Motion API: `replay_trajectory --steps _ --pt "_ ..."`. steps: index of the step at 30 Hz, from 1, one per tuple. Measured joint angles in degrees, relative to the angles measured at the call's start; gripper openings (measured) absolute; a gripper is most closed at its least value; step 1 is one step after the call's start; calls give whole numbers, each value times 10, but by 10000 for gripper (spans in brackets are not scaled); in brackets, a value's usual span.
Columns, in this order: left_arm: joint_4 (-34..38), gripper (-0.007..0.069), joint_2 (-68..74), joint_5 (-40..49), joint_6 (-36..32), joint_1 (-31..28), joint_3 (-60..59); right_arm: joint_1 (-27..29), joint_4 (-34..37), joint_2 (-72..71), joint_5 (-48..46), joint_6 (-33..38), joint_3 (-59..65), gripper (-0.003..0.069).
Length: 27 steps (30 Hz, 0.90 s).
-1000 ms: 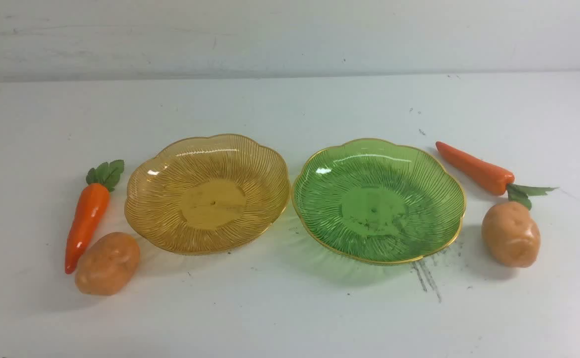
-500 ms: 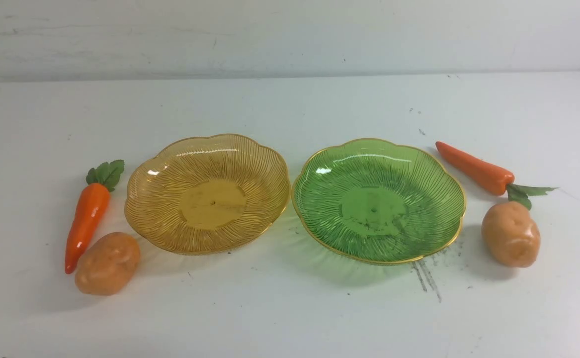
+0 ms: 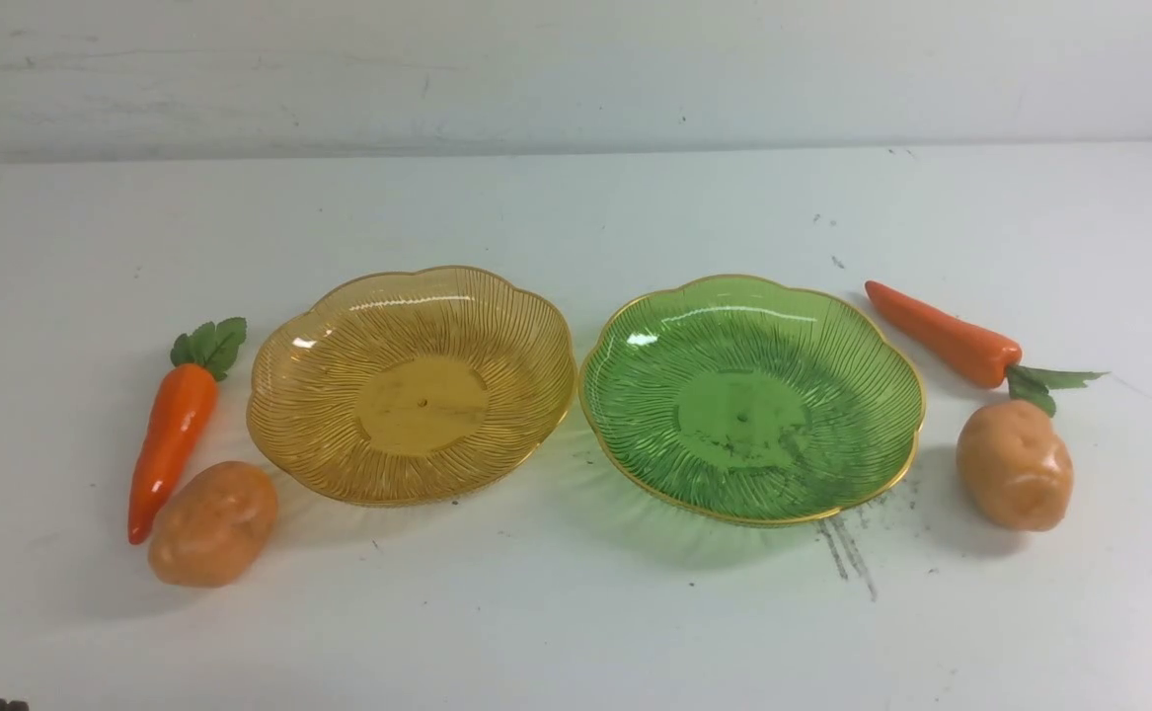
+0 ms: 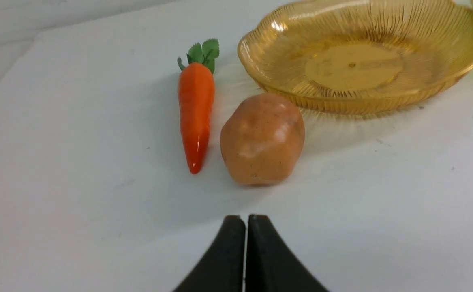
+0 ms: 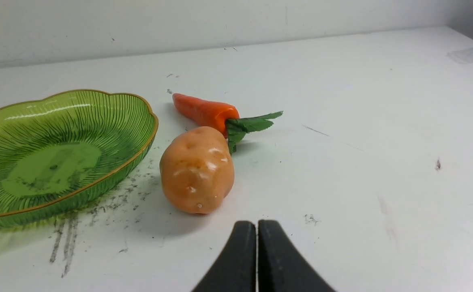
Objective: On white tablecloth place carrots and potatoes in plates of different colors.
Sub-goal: 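Put the potatoes from the left side into the left plate with the left gripper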
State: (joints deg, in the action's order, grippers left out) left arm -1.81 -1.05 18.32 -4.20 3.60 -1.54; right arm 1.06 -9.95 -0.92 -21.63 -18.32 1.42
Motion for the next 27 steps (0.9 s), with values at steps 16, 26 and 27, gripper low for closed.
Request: replay_trajectory --steps 16,26,27 --pt "240 -3 0 -301 182 0 -1 0 59 0 31 -23 3 -4" --pt "292 -3 8 -387 178 0 120 0 312 0 225 -119 3 -4" --pt "291 -3 18 -350 166 0 147 0 316 0 230 -119 3 -4"
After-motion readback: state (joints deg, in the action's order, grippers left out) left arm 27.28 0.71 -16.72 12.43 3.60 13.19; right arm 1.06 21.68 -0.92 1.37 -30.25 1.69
